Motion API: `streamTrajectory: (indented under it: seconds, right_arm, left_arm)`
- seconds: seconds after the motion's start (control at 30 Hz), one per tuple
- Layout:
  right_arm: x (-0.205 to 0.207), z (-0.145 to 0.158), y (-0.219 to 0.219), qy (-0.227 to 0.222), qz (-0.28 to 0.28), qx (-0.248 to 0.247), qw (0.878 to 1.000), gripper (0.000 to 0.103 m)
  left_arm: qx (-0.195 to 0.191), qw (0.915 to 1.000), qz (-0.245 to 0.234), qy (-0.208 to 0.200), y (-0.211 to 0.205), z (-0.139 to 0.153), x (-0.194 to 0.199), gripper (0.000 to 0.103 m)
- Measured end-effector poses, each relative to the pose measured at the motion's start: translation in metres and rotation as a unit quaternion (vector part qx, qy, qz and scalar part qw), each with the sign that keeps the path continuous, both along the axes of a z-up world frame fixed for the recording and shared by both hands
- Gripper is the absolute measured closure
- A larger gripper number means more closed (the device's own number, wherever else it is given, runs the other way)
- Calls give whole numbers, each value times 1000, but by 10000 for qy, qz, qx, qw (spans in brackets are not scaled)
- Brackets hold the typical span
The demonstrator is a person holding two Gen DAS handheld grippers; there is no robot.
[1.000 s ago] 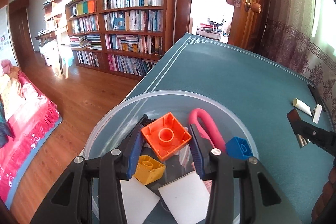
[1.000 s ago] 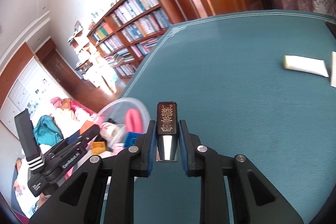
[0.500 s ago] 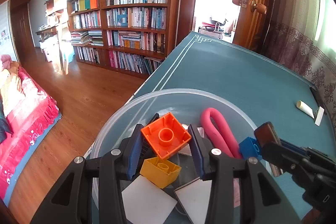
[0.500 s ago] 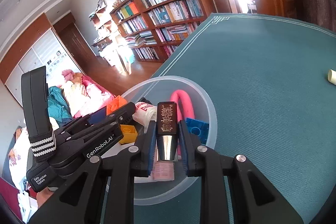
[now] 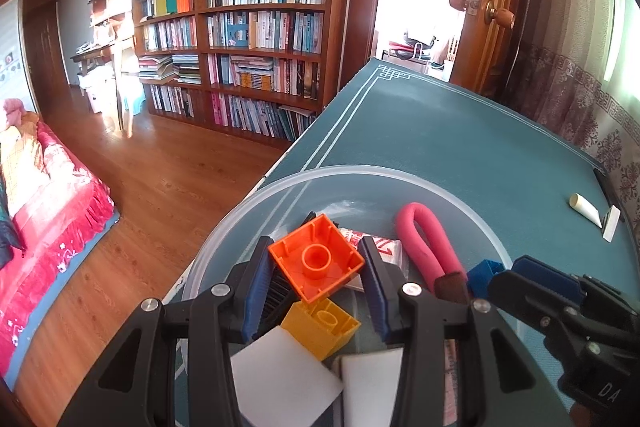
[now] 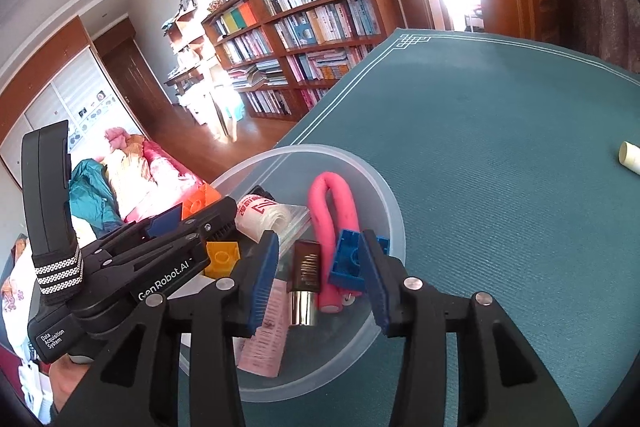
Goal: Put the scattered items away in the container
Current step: 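Lower the bottle into the bowl and open the right tool while the left tool releases the brick, then move both open tools back over the table toward the white tube and card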
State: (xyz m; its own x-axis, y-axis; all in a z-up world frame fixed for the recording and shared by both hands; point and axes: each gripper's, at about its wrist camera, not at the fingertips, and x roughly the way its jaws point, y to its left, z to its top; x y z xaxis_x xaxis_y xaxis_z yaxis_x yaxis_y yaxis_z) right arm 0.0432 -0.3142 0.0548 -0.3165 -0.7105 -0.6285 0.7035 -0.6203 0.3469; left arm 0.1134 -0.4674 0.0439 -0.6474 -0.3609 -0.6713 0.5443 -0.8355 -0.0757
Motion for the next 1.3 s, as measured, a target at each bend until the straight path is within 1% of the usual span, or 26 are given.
streamTrajectory:
  seconds: [0.2, 0.27, 0.33, 0.47, 0.63, 0.83, 1.0, 1.3]
  right_arm:
    - [-5, -4, 12, -124, -186, -7, 9998, 58]
    - [-7, -5, 16, -166, -239, -28, 9996, 58]
    - [-7, -4, 18, -183, -292, -46, 9994, 58]
    - [-8, -4, 24, -229, -391, -84, 9989, 58]
    - [-11, -6, 32, -327, -503, -97, 9982, 58]
    - [-13, -7, 42, -414, -655, -123, 9969, 58]
    - [-16, -7, 47, -446, -742, -139, 9962, 58]
    - [-17, -10, 56, -480, -858, -137, 9951, 58]
  left_arm:
    - [63, 9999, -84, -32, 0, -2, 1, 55]
    - [47, 9999, -102, -50, 2, -2, 0, 45]
    - [9, 10000, -86, -37, 3, -1, 2, 32]
    - [-53, 10000, -50, -4, 2, 3, 5, 24]
    - [-91, 10000, 21, -26, 0, 4, 8, 23]
    - [-271, 9994, 129, -197, 0, 0, 10, 21]
    - [-214, 9990, 227, -313, -1, -6, 15, 21]
    - [-412, 9986, 101, -312, 16, 3, 5, 20]
